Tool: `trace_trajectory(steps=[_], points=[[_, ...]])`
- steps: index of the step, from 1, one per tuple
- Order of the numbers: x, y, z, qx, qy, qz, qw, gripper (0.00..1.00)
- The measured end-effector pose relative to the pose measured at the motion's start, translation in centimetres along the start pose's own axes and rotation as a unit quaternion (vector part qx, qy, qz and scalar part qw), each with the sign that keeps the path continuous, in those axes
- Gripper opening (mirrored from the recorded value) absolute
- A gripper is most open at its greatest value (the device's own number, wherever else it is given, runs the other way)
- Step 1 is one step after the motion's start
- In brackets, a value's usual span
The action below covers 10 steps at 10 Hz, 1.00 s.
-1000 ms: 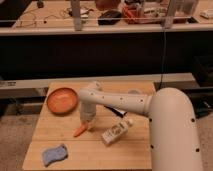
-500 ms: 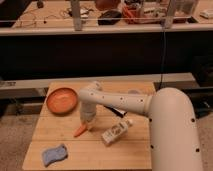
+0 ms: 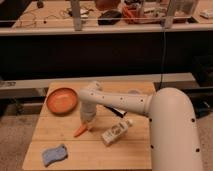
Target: Drag the pepper across the table
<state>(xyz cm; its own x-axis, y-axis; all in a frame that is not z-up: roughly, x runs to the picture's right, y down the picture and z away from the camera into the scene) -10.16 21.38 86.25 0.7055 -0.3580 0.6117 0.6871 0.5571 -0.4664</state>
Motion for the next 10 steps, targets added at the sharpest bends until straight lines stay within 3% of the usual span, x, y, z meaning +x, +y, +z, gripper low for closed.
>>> trace_trajectory(steps=[5, 6, 10], points=[[0.08, 0.07, -0.03, 0.000, 0.000, 0.001, 1.0000, 0.01], [0.10, 0.07, -0.03, 0.000, 0.000, 0.001, 1.0000, 0.06], [0.11, 0.09, -0.03, -0.001, 0.000, 0.001, 1.0000, 0.45]])
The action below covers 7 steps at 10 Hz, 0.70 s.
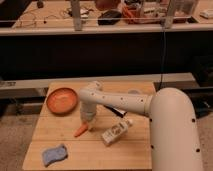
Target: Drag the pepper across the table
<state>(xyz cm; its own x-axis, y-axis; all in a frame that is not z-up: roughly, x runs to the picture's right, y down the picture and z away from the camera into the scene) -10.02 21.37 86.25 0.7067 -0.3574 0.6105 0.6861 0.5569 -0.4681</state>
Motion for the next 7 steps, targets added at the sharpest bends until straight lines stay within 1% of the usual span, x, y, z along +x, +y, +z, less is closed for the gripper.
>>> trace_trajectory(steps=[1, 2, 3, 5, 6, 7], points=[[0.00, 0.01, 0.00, 0.000, 0.000, 0.000, 1.0000, 0.48], [0.02, 0.02, 0.01, 0.000, 0.000, 0.000, 1.0000, 0.46], [0.07, 0.06, 0.03, -0.001, 0.000, 0.000, 1.0000, 0.38], [0.09, 0.06, 0.04, -0.001, 0.001, 0.000, 1.0000, 0.16], [0.24, 0.26, 0.00, -0.004, 0.003, 0.002, 1.0000, 0.06], [0.73, 0.73, -0.04, -0.012, 0.012, 0.011, 0.9998, 0.01]])
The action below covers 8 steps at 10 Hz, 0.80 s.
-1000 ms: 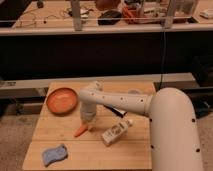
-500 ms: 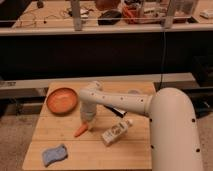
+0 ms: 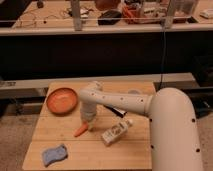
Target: Drag the pepper across the table
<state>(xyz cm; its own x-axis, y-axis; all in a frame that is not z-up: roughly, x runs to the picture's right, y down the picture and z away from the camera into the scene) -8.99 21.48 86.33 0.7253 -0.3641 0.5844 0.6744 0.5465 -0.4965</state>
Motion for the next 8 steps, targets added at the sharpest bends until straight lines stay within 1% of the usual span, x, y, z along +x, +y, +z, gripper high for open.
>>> trace_trajectory(steps=[8], points=[[0.15, 0.09, -0.12, -0.001, 0.001, 0.002, 1.0000, 0.00]])
